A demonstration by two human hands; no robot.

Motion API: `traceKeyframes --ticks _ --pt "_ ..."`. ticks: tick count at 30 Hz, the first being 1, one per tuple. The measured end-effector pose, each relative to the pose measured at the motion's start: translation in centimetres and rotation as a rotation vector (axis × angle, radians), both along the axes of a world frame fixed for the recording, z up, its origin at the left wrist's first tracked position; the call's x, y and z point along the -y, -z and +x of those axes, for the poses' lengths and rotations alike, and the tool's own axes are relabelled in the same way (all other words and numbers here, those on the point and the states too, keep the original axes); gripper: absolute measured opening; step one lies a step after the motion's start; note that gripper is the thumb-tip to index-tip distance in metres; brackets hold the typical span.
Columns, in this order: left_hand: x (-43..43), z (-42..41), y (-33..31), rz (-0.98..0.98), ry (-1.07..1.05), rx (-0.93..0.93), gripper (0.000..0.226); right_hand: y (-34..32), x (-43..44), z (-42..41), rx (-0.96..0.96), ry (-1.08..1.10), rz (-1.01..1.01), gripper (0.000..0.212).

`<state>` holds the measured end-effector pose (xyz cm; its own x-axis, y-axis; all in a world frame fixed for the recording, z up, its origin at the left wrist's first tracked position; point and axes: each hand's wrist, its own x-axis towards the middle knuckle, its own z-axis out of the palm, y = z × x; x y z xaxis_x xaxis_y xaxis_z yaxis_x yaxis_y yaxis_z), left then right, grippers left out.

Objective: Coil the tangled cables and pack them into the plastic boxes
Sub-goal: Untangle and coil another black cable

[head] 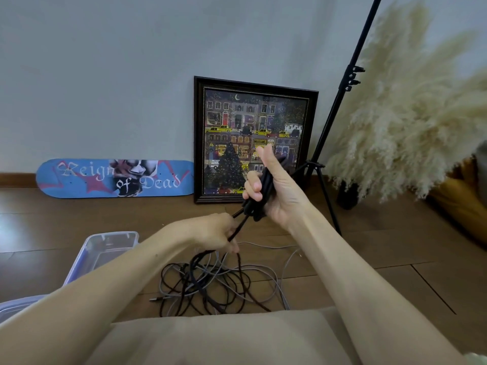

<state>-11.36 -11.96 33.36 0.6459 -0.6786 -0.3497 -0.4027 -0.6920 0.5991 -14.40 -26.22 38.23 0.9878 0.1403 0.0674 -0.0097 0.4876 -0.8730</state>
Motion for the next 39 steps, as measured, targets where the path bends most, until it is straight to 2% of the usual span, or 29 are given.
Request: traceKeyframes --ticks 2,5,9,12,14,15,17,18,20,22,23,26,28,30,33,35,36,39 --pt "-0.1 -0.4 -0.2 0.055 -0.012 0.064 0.003 0.3 0.1 0.5 0.017 0.078 -0.085 0.088" --pt "-0.3 -1.5 -0.7 0.21 0.037 0.271 0.013 0.5 1.0 1.2 0.1 0.234 -0.331 0.1" --pt "-0.3 -2.2 -1.4 0.171 0.072 0.301 0.01 0.7 2.2 1.3 0.129 0.363 -0.535 0.095" --pt "0.2 -2.4 -2.2 0.253 0.075 0.572 0.017 0.9 1.4 0.9 0.085 0.386 -0.688 0.084" --pt "0.2 -2.2 -2.4 0.284 0.037 0.776 0.023 1.3 0.6 0.8 0.092 0.376 -0.851 0.09" --pt "0.2 -2.1 -2.4 0.277 0.02 0.831 0.023 1.4 0.3 0.9 0.07 0.355 -0.964 0.089" --pt "-0.1 -1.8 -2.5 0.266 0.007 0.885 0.019 1.7 0.3 1.3 0.017 0.317 -1.171 0.072" --pt "-0.3 -1.6 -2.3 0.249 0.01 0.892 0.018 1.9 0.4 1.4 0.007 0.307 -1.22 0.07" --pt "-0.6 -1.4 -1.9 0.181 0.019 0.862 0.016 2.4 0.7 1.8 0.004 0.271 -1.257 0.069" --pt "-0.8 -1.4 -1.8 0.076 0.021 0.818 0.018 2.7 0.7 1.8 0.02 0.218 -1.287 0.051" --pt "-0.8 -1.5 -2.0 0.029 0.02 0.807 0.021 2.6 0.6 1.6 0.023 0.173 -1.285 0.05" --pt "-1.1 -1.5 -2.8 -0.003 0.006 0.777 0.032 2.3 0.2 1.0 -0.021 0.073 -1.233 0.054" --pt "-1.3 -1.3 -3.4 -0.016 -0.021 0.765 0.027 2.1 0.1 0.7 -0.13 0.017 -1.185 0.058" --pt "-1.3 -1.2 -3.6 0.033 -0.031 0.807 0.018 1.9 0.1 0.8 -0.228 -0.067 -1.155 0.073" --pt "-1.9 -0.9 -3.5 0.3 0.042 0.99 0.023 2.0 0.6 1.1 -0.255 -0.221 -1.153 0.091" --pt "-3.5 0.1 -3.3 0.465 0.006 1.023 0.025 1.9 1.5 0.8 -0.265 -0.375 -1.189 0.095" --pt "-4.4 0.7 -3.4 0.467 -0.033 0.994 0.022 1.7 1.9 0.6 -0.259 -0.452 -1.231 0.095" --pt "-5.5 1.0 -3.7 0.24 -0.134 0.831 0.019 1.7 2.3 0.1 -0.249 -0.674 -1.328 0.086"
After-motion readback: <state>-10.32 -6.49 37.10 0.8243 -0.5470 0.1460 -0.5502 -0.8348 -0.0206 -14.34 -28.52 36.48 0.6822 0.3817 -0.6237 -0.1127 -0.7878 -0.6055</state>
